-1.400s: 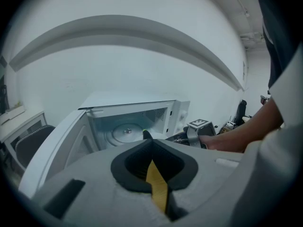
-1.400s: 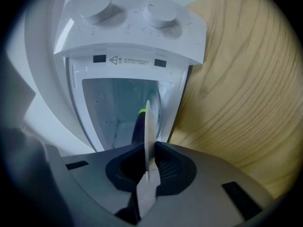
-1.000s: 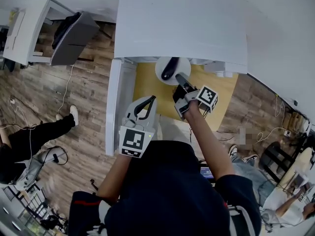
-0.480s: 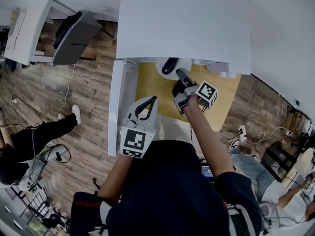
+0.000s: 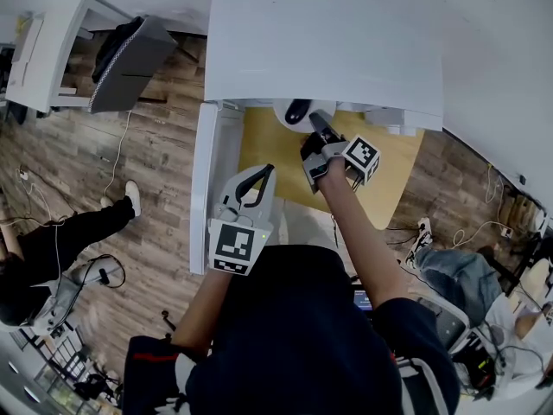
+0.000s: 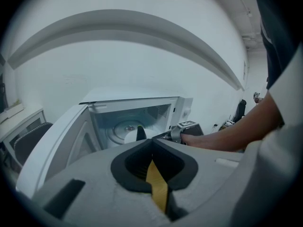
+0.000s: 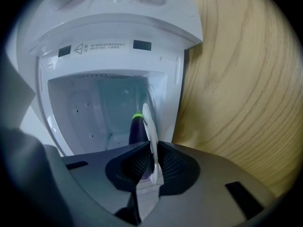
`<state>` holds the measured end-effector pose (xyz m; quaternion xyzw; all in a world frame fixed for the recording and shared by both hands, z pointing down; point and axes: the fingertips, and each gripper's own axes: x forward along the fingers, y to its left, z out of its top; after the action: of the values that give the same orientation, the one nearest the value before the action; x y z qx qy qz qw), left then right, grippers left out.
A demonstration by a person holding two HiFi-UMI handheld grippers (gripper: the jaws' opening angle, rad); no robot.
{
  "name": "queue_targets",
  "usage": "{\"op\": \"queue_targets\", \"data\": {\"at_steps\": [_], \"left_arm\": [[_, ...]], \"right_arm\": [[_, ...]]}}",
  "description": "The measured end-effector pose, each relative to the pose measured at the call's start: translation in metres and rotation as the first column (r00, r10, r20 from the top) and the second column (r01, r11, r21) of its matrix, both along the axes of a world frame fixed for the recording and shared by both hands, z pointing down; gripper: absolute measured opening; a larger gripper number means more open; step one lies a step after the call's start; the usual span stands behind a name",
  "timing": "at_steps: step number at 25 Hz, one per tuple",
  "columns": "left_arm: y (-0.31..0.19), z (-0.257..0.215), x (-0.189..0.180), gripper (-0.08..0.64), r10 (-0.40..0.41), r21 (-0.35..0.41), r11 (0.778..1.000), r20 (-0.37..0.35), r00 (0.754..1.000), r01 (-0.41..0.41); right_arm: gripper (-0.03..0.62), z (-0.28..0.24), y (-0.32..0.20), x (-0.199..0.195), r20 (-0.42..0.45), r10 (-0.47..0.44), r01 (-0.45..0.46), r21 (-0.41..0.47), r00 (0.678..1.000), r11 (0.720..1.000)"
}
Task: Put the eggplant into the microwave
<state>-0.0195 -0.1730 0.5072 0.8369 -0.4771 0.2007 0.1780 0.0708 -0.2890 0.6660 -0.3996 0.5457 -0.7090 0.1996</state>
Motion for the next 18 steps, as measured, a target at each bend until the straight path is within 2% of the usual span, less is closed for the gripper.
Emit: {"op": "queue_targets", "data": {"at_steps": [10,18], "left_arm": [[-0.001,0.002,0.001,0.015,0.003,-0.004,1.0,-0.004,1.0,-0.003],[-0.002,0.004,-0.003,0.015,-0.006,-0.004,1.0,-0.001,1.0,0.006]], "right_arm": [[0.053,-0.001,-0.015,-0.007,0.011,0.047,-0.047,-0.01,0.999,0.999],[0.077,0.001,-0.018,-0.008,0.009,0.036,-0.036,-0.002,0.999,0.999]]}}
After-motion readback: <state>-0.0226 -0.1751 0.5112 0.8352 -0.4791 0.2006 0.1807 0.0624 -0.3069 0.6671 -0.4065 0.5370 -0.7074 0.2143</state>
